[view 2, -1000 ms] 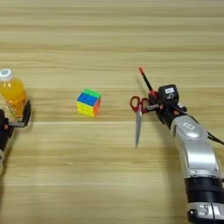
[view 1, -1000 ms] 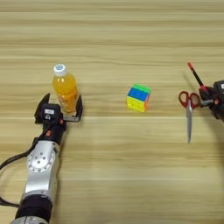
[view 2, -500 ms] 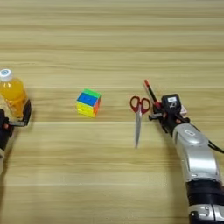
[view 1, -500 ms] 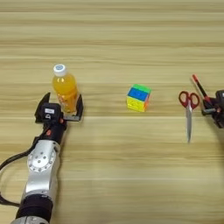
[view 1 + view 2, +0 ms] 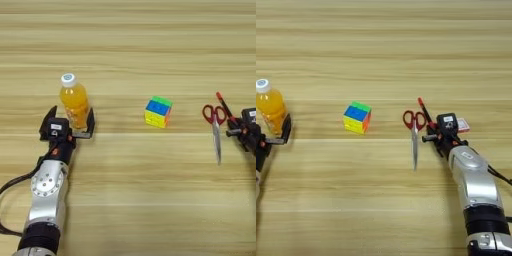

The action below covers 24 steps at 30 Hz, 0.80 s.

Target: Move the objects on the table

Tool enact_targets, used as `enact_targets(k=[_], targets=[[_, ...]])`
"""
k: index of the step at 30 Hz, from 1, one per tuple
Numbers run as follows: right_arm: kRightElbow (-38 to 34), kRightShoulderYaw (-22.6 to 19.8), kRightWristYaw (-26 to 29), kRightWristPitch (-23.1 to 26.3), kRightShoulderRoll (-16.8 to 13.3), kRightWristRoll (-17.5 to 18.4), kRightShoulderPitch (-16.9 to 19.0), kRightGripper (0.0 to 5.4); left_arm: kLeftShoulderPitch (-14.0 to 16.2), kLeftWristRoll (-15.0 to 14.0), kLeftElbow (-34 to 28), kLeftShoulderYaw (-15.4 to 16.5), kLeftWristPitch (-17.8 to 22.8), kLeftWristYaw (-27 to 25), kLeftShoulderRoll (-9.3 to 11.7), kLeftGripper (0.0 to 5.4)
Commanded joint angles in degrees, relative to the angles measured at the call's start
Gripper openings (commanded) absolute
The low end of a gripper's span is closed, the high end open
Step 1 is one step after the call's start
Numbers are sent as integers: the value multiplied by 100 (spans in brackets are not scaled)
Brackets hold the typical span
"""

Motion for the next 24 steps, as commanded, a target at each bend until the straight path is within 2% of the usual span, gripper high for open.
enact_targets(k=[1,3,5,13,20,21,24], targets=[[95,17,-37,40,-17,-38,-9,77,66,-61,-61,18,104,-20,28,540],[75,24,-37,29,-19,-41,-4,77,66,-63,-61,24,107,-18,29,540],[30,30,-46,-11,-24,-56,5,125,66,-66,-61,31,109,-20,32,540],[-228,0,-81,-543,1,-63,24,240,55,-75,-34,43,101,-38,42,540],[-368,-106,-81,-721,4,48,-1,308,53,-85,-30,50,96,-43,49,540],[-332,-138,-109,-756,-22,35,-22,347,52,-86,-29,51,97,-43,49,540],[-202,-256,-214,-858,-134,-33,-89,391,56,-90,-51,49,105,-45,56,540]])
